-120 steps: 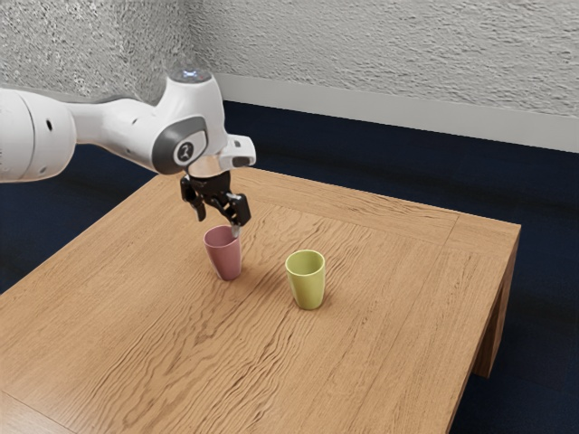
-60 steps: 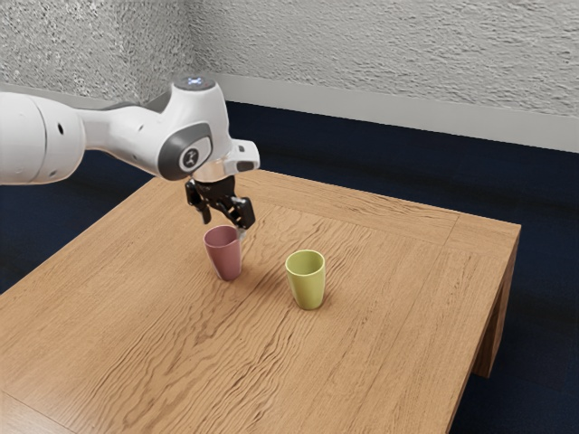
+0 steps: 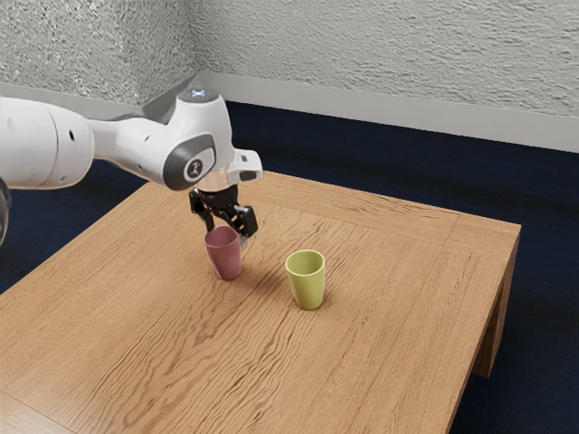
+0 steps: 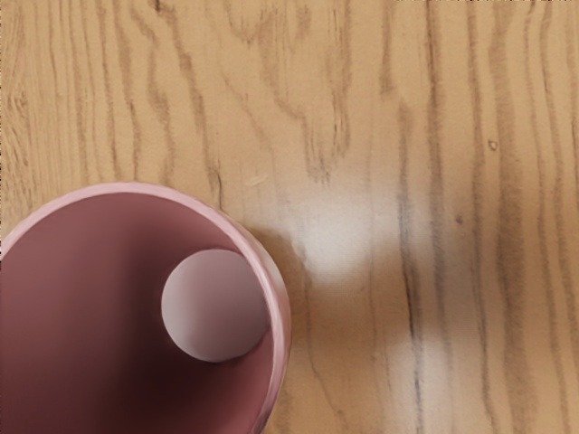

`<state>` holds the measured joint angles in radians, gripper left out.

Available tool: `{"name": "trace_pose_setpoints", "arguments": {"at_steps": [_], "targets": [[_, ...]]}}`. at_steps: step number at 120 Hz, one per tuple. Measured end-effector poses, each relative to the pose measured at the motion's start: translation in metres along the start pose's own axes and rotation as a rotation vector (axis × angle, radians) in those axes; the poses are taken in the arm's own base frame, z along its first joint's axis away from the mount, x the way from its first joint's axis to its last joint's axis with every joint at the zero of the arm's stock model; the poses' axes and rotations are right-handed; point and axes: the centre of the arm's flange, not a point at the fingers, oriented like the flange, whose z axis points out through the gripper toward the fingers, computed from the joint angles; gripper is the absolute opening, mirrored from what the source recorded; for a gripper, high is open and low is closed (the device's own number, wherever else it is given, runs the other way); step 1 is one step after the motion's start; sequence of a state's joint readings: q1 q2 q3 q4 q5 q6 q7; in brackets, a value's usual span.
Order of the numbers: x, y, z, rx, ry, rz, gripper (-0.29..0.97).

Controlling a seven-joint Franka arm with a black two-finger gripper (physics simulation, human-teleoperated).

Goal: Place the left cup onto the right cup

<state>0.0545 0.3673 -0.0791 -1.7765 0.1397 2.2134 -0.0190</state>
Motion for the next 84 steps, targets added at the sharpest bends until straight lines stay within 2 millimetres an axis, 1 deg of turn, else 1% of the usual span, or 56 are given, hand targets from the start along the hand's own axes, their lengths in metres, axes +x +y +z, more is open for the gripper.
{"name": "trace_pose_setpoints", "arguments": {"at_steps": [24,41,84], "targets": [[0.000,-0.004,0.007,0.000,-0.002,-0.006,0.66],[0.001,-0.006,0.011,0.000,-0.003,-0.008,0.63],[0.002,-0.002,0.015,-0.003,0.003,-0.004,0.57]]}}
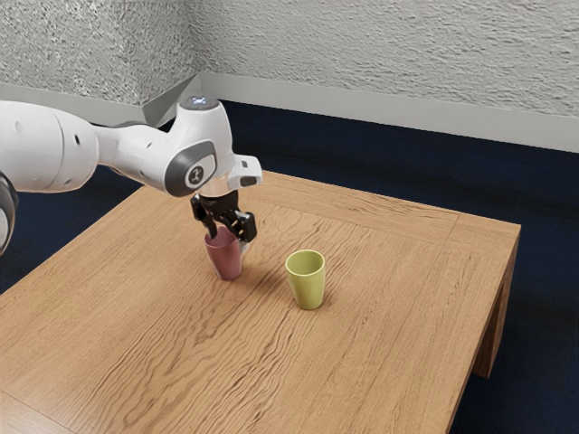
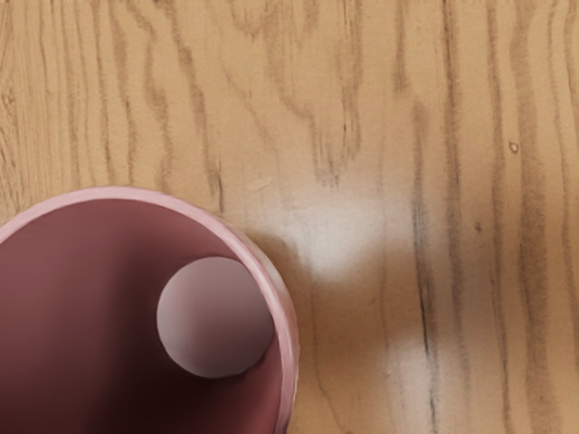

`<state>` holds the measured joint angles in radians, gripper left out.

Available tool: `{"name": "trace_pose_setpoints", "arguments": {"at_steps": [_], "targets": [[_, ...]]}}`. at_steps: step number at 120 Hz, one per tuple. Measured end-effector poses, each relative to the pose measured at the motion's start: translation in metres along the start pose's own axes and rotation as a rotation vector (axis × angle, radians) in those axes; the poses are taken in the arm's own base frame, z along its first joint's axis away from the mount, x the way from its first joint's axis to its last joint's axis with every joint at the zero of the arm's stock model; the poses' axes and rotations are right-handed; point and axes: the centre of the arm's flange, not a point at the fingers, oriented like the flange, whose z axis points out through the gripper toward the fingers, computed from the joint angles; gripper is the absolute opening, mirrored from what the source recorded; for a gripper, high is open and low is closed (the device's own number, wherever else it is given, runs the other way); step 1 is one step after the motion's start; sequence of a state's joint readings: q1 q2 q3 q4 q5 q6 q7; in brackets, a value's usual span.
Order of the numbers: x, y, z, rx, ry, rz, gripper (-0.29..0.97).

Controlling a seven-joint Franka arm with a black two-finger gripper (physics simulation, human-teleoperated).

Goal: Place the left cup onto the right cup

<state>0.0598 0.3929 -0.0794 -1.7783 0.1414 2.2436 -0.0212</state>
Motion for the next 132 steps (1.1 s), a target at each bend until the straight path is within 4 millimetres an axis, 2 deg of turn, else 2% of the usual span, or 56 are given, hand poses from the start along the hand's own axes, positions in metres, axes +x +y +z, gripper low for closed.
{"name": "trace_pose_setpoints", "arguments": {"at_steps": [74,96,132], "targets": [[0.002,-0.003,0.017,0.003,0.002,0.000,0.49],[0.002,-0.003,0.019,0.002,0.004,0.001,0.39],[0.003,-0.003,0.018,0.003,0.008,0.001,0.15]]}}
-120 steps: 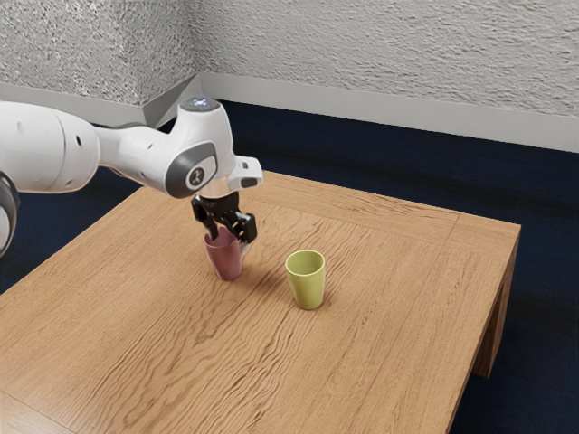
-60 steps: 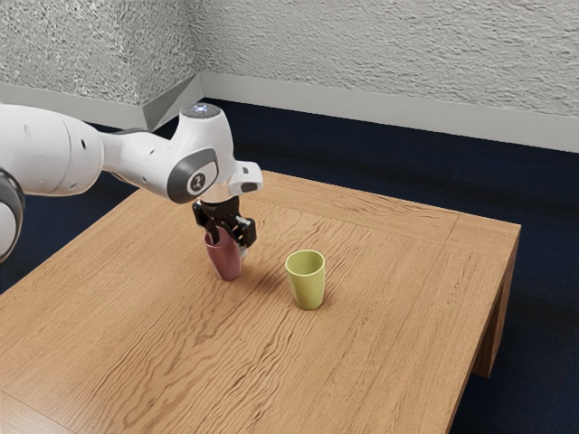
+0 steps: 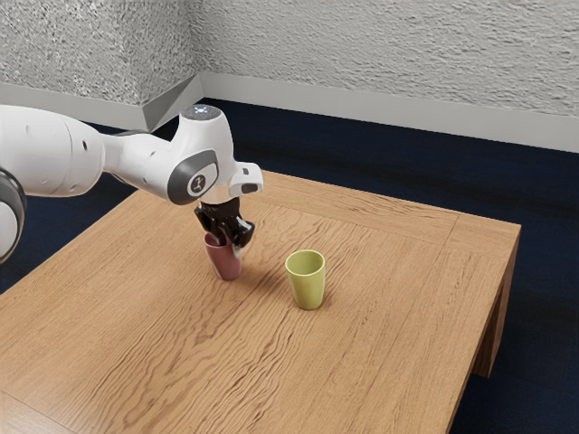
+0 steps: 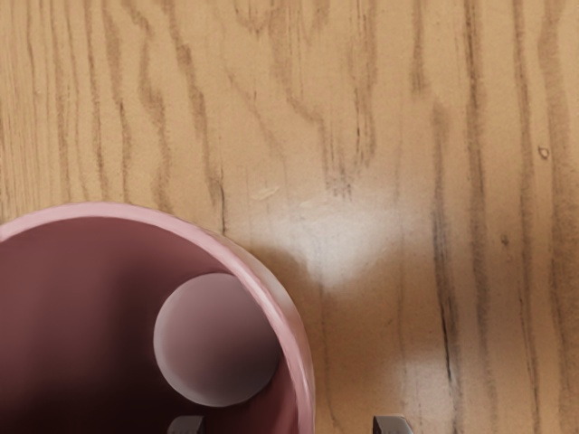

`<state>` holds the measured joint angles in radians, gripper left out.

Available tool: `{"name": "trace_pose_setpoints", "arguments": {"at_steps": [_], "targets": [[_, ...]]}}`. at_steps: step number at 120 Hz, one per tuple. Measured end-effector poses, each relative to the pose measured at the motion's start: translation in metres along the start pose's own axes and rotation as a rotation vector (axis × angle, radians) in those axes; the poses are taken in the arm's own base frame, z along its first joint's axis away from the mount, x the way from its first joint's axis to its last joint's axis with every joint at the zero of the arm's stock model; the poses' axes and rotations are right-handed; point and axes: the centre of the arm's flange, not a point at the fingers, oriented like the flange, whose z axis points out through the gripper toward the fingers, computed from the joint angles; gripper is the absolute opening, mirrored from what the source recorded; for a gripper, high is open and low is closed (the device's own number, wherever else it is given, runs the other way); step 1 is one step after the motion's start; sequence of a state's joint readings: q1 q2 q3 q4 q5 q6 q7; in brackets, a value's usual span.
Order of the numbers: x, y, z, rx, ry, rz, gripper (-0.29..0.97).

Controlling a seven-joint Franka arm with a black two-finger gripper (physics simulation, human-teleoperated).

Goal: Place the left cup onto the right cup

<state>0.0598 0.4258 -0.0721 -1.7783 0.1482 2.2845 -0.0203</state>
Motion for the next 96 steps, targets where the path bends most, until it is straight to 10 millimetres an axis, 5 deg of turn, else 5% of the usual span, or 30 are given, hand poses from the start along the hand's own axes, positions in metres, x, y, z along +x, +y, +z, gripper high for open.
{"name": "trace_pose_setpoints", "arguments": {"at_steps": [45,96], "targets": [[0.0004,-0.0001,-0.0004,0.002,0.003,-0.001,-0.05],[0.0010,0.0000,-0.0068,0.006,0.011,0.000,-0.10]]}}
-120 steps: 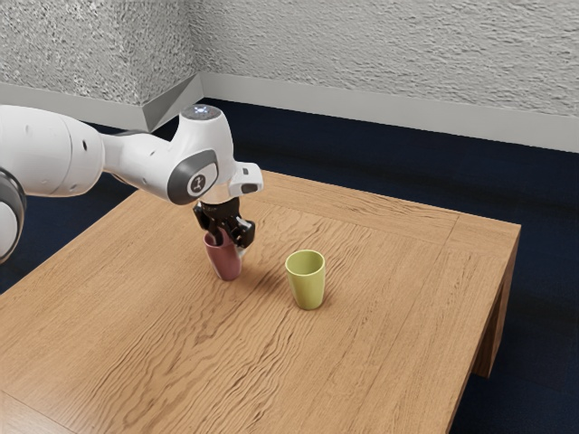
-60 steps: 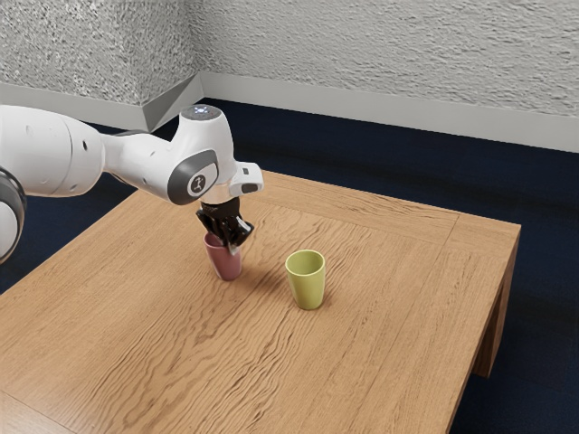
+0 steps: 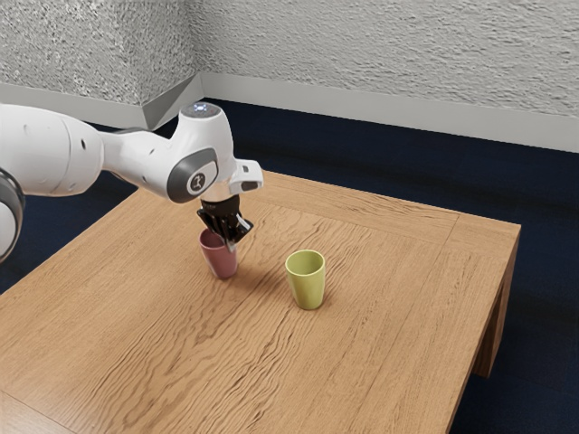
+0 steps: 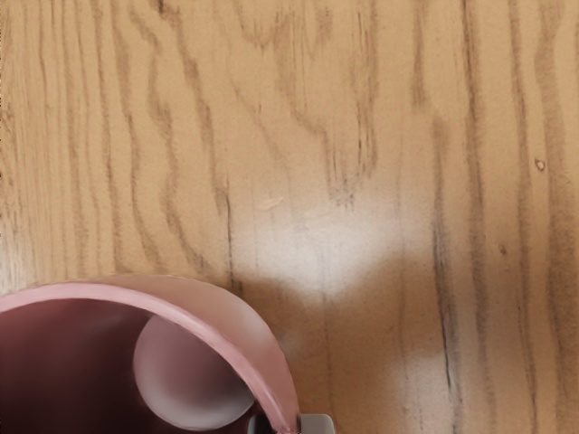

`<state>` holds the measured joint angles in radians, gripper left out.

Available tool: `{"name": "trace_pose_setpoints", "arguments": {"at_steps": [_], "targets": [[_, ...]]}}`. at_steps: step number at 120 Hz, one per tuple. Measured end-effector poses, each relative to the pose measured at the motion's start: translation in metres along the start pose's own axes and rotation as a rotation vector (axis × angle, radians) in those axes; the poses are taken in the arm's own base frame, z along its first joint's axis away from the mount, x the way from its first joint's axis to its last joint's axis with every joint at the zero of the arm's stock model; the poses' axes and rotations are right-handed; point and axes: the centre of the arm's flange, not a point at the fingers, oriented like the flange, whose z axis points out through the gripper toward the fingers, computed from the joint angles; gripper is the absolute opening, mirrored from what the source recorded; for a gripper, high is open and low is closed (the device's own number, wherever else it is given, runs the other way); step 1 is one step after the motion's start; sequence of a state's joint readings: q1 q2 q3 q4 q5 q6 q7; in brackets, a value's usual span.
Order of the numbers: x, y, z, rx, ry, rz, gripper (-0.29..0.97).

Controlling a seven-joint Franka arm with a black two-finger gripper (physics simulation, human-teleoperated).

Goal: Place the left cup onto the right cup

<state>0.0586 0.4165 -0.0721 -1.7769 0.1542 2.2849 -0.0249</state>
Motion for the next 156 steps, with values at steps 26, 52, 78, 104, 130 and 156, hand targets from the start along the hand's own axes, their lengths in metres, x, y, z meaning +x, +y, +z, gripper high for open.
{"name": "trace_pose_setpoints", "arguments": {"at_steps": [26,52,78,104,130,156], "targets": [[0.001,0.002,-0.018,0.004,0.019,0.002,-0.10],[-0.001,0.010,-0.052,0.005,0.032,0.010,-0.11],[0.002,0.028,-0.080,-0.001,0.030,0.022,-0.11],[0.003,0.036,-0.098,-0.003,0.024,0.020,-0.11],[0.001,0.048,-0.107,-0.008,0.018,0.023,-0.11],[0.004,0.070,-0.140,0.006,0.036,0.042,-0.11]]}}
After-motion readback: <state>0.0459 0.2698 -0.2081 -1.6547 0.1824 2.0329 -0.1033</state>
